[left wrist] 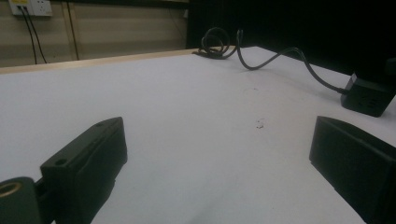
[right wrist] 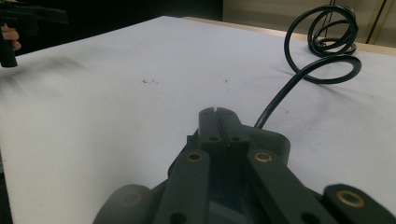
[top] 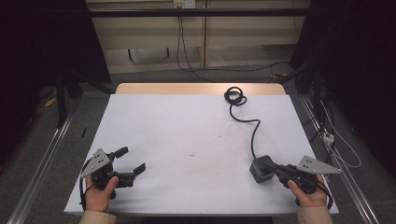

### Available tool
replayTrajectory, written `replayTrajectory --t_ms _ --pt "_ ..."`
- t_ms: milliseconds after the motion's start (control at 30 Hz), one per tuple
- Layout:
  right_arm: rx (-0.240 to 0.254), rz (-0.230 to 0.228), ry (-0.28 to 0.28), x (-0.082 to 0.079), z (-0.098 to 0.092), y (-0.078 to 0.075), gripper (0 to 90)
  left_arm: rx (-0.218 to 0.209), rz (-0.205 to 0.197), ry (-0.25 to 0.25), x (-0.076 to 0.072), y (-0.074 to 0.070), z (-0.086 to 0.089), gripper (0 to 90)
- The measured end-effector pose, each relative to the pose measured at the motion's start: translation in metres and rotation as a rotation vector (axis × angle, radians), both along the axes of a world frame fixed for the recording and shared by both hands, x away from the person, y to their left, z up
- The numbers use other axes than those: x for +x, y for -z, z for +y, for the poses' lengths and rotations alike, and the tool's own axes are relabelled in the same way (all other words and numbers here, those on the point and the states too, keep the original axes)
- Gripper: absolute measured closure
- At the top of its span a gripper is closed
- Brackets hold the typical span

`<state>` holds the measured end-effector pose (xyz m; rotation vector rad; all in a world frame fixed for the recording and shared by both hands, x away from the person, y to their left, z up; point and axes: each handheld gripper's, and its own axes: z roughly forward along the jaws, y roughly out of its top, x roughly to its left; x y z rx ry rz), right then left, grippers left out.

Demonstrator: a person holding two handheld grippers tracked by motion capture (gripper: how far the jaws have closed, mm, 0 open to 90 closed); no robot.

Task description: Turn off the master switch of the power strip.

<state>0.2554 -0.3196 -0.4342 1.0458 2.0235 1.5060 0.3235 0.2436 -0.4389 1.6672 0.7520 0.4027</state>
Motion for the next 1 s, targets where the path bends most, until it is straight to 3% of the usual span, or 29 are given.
replayTrajectory --t_ms 67,333,833,1000 --pt "-0.005 0.001 0.024 0.001 0.0007 0.0 80.7 0.0 -0.002 0.001 0.0001 -0.0001 0.0 3.9" --pt "-0.008 -0.001 0.023 0.0018 0.004 -0.0007 74.8 0.003 -0.002 0.0 -0.0001 -0.0003 -0.0002 3.9" --pt "0.031 0.001 0.037 0.0037 0.0056 -0.0008 63.5 0.007 -0.003 0.001 -0.0001 -0.0005 0.0005 3.9" --pt "0.042 0.0 0.052 0.0033 0.0068 -0.001 55.4 -0.002 -0.003 0.001 -0.0003 -0.0004 -0.0006 3.9"
